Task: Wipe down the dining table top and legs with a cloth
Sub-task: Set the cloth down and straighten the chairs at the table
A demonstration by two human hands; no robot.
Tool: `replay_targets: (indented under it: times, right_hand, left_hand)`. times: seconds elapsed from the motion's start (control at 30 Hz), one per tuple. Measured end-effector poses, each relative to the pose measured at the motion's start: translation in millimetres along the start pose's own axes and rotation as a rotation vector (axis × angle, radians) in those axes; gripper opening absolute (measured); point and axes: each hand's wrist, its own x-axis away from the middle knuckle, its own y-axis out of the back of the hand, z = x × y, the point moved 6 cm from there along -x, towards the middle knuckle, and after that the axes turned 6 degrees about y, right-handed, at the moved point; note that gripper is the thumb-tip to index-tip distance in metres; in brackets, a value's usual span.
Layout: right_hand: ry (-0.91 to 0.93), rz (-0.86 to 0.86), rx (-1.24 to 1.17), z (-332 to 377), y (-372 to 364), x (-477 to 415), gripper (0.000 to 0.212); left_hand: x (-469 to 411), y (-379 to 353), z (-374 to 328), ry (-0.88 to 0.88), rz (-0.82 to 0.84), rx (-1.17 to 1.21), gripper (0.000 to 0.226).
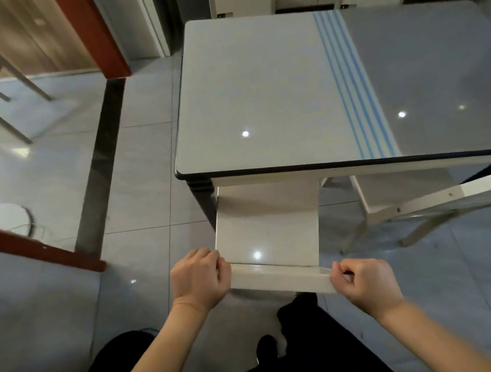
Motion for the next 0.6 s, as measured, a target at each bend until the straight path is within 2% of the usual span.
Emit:
replay_targets:
  times: [0.17, 0.27, 0.6]
  right_hand:
    - [-0.008, 0.007, -0.009, -7.1, 13.0, -64.3, 0.046]
    - [-0.037, 0.012, -0.017, -27.1, 17.6, -107.4, 0.054]
    - [-0.008, 0.032, -0.039, -75.1, 26.9, -211.9, 0.050]
  left_hand:
    - [-58.1, -9.6, -3.3, 0.051, 0.058, 0.008, 0.039]
    - [-94.4, -18.0, -12.0, 0.083, 0.096, 0.019, 0.044]
    - [-181.7, -36.2, -41.2, 0.143, 0.117, 0.080, 0.036]
